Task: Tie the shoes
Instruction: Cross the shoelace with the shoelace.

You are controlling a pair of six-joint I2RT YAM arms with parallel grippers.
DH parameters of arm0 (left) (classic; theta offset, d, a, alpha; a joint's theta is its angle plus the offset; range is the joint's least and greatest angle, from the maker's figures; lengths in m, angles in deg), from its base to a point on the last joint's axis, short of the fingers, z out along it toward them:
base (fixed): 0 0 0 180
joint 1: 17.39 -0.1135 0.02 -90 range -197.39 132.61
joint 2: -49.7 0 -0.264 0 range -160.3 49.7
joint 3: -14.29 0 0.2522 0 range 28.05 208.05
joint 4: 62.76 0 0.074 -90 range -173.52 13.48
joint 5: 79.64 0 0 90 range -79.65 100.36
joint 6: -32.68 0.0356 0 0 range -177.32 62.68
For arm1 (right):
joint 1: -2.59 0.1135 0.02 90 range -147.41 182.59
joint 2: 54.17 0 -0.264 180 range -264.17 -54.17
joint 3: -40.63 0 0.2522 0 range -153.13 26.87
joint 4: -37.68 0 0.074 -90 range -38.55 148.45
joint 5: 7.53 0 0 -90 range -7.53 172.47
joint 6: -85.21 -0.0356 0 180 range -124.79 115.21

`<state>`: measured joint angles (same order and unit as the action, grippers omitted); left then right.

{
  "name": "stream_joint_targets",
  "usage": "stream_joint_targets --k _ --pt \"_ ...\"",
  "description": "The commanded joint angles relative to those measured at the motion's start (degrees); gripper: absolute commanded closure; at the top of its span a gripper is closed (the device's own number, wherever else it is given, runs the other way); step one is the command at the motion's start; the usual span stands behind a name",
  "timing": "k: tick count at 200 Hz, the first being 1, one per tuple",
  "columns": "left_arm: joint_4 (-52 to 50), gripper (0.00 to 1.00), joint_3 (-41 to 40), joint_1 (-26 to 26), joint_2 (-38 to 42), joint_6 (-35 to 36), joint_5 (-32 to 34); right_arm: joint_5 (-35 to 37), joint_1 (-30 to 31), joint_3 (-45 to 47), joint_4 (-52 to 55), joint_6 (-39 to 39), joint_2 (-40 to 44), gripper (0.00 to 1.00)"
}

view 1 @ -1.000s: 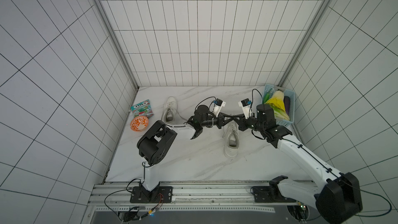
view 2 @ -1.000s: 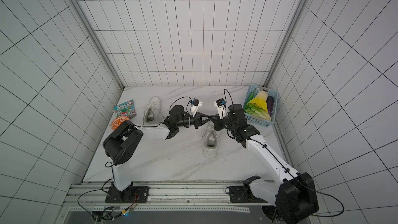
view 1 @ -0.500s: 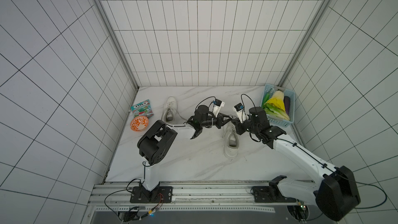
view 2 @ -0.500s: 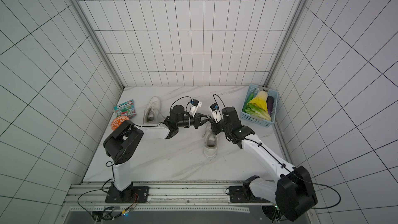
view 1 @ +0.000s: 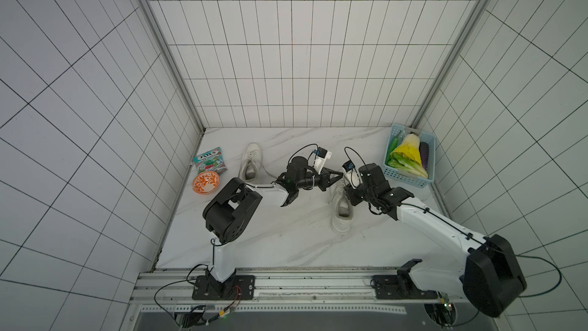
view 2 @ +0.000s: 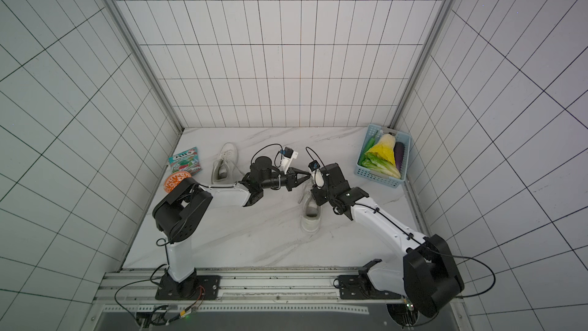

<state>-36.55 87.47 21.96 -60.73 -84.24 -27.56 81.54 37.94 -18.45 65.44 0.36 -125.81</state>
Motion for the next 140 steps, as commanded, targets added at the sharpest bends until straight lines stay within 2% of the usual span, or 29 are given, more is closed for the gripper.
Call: stream_joint_targets --k 1,51,79,99,112,140 --pt "1.55 1.0 -1.31 -0.08 0.56 1.16 0.42 0.88 0.42 -0.07 1.96 -1.84 2.03 0.6" --pt "2.0 1.0 -2.18 -0.34 0.85 1.22 0.69 -3.8 -0.81 -1.0 4.8 -5.93 9.56 0.34" --pt "2.37 1.0 -2.68 -0.48 1.01 1.24 0.95 -12.22 -7.51 -0.28 3.69 -13.81 15.13 0.26" --pt "2.57 1.0 -3.06 -0.51 1.1 1.38 0.95 -18.82 -16.55 0.79 2.52 -27.31 17.28 0.22" --pt "2.95 1.0 -3.29 -0.63 1.1 1.51 0.78 -21.39 -21.72 1.73 2.49 -38.79 17.26 0.2" --pt "4.45 1.0 -4.09 -0.71 1.16 1.36 0.61 -23.59 -27.17 4.98 2.27 -61.92 14.77 0.23"
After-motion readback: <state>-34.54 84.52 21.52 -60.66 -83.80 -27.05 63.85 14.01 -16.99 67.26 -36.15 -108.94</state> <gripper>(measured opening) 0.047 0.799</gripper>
